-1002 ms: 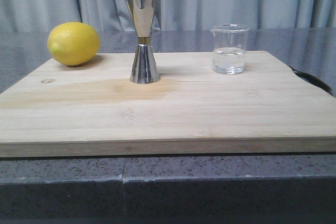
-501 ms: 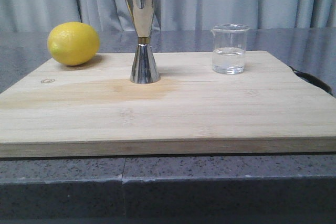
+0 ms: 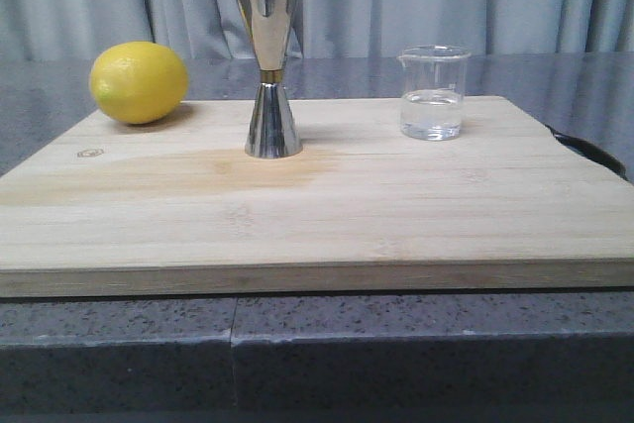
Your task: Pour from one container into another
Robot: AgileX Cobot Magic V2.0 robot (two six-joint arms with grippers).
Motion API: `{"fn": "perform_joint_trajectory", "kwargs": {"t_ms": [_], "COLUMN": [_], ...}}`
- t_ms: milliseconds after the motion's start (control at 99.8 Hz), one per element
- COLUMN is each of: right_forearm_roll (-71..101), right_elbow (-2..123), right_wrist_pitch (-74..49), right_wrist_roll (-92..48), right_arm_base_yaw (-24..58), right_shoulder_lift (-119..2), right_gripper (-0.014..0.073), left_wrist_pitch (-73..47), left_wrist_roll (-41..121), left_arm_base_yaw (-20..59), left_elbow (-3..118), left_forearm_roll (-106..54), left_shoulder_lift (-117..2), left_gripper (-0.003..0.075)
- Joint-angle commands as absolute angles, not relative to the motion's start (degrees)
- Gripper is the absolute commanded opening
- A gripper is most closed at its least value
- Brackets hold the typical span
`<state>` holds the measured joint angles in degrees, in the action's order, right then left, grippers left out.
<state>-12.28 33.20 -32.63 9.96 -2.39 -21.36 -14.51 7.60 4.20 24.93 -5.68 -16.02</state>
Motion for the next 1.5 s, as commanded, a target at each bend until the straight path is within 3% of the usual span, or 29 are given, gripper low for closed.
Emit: {"fn": "perform_joint_trajectory", "kwargs": {"t_ms": [0,70,220,261,331,661,1062,1313,1493], "right_forearm_roll": [-12.8,-12.8,-12.9,-12.9,-12.9,-12.7,-9.3,-8.9,-7.9], "right_elbow": [35.3,35.3,35.3,35.3,35.3,35.3,35.9,39.2,42.3], "right_wrist_pitch": [-28.7,-28.6,-28.6,-28.6,-28.6,-26.9,-29.2,-35.6,-40.5], "right_wrist_roll": [10.9,11.1,11.1,11.1,11.1,11.1,9.3,8.8,6.9], "right_arm_base_yaw": [-2.6,-2.7,-2.7,-2.7,-2.7,-2.7,-2.1,2.2,5.7], "right_shoulder_lift": [-22.4,-22.4,-22.4,-22.4,-22.4,-22.4,-22.8,-24.7,-29.3], "right_gripper": [-0.0031,0.0086,0.0428,0.0478,0.0528,0.0531,0.0537,0.0631,0.0629], "left_wrist_pitch": [-9.6,-9.6,-9.6,-9.4,-9.3,-8.8,-9.2,-22.7,-31.5], "left_wrist_roll": [7.4,7.4,7.4,7.4,7.4,7.4,7.4,8.7,19.7], "left_arm_base_yaw": [3.9,3.5,3.3,3.3,3.3,3.3,3.3,3.3,3.8], "left_elbow": [27.0,27.0,27.0,27.0,27.0,27.0,27.1,34.5,39.6], "left_forearm_roll": [-5.9,-5.9,-5.9,-6.1,-6.1,-6.3,-7.0,-7.4,-16.5], "left_shoulder_lift": [-17.0,-17.1,-17.1,-17.1,-17.1,-17.1,-17.1,-21.7,-29.2], "left_gripper": [-0.0001,0.0097,0.0524,0.0611,0.0684,0.0638,0.0639,0.0638,0.0638]}}
